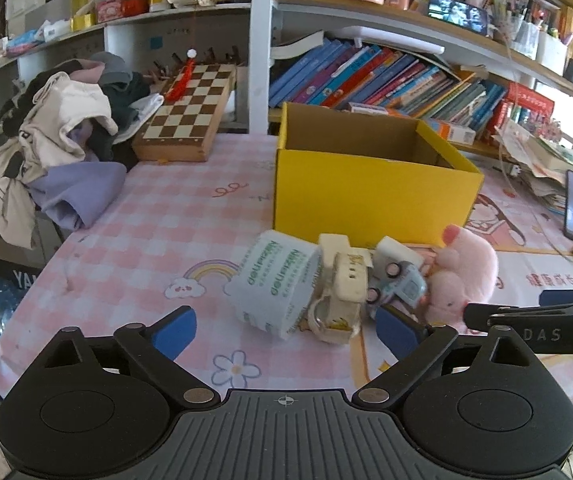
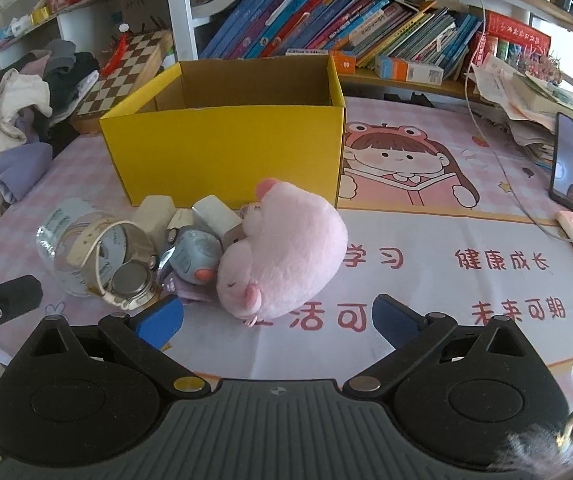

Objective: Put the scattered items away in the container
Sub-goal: 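Grasp the clear tape roll with left gripper while right gripper grasps the pink plush pig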

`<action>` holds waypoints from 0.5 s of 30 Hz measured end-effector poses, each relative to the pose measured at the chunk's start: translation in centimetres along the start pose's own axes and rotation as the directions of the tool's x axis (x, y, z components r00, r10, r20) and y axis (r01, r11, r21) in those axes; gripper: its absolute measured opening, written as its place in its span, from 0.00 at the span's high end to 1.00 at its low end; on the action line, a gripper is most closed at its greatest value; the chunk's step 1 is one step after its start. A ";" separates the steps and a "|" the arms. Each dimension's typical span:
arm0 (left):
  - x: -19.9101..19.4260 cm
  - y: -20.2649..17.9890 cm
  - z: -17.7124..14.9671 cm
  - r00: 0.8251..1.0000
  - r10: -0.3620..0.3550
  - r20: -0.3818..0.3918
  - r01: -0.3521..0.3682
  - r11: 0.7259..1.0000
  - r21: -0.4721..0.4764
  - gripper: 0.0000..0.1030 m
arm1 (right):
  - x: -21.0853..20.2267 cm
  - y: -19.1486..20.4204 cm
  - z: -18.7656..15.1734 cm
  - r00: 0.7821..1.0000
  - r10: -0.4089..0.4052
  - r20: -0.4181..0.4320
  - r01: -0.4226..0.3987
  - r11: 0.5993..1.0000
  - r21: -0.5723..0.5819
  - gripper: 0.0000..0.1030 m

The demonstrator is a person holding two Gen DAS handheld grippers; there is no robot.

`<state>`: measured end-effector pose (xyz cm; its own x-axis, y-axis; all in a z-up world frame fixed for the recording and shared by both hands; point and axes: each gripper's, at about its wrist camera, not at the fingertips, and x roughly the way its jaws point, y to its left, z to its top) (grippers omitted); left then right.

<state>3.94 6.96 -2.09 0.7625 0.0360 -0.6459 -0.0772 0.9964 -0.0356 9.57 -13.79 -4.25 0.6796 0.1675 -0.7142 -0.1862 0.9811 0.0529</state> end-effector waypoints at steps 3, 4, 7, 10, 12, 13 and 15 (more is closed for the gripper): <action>0.8 0.4 0.4 1.000 0.023 -0.010 -0.023 1.000 -0.016 0.16 | 0.9 -0.4 0.6 1.000 -0.007 -0.011 0.007 1.000 0.010 0.02; 1.1 0.6 0.5 0.999 0.029 -0.014 -0.030 0.999 -0.021 0.17 | 1.1 -0.6 0.7 1.000 -0.009 -0.015 0.009 1.000 0.015 0.02; 2.0 1.1 0.8 0.998 0.046 -0.030 -0.047 0.998 -0.032 0.22 | 1.9 -1.0 1.2 1.000 -0.007 -0.025 0.008 1.000 0.026 0.02; 3.1 1.5 1.0 0.997 0.058 -0.053 -0.060 0.998 -0.034 0.26 | 2.6 -1.3 1.7 0.999 -0.001 -0.035 0.002 0.999 0.034 0.02; 3.8 1.6 1.1 0.996 0.058 -0.070 -0.060 0.998 -0.033 0.29 | 3.1 -1.4 2.0 0.999 0.007 -0.041 -0.006 0.999 0.035 0.02; 4.1 1.6 1.1 0.996 0.058 -0.075 -0.060 0.998 -0.032 0.30 | 3.4 -1.4 2.2 0.999 0.011 -0.045 -0.009 0.999 0.036 0.02; 4.6 1.6 1.2 0.995 0.056 -0.084 -0.058 0.998 -0.028 0.32 | 4.0 -1.5 2.6 0.998 0.017 -0.053 -0.015 0.999 0.042 0.02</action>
<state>8.11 8.82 -4.22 0.7004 0.0847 -0.7087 -0.1395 0.9900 -0.0195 14.44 -14.35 -5.36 0.6378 0.1787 -0.7492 -0.1662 0.9817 0.0927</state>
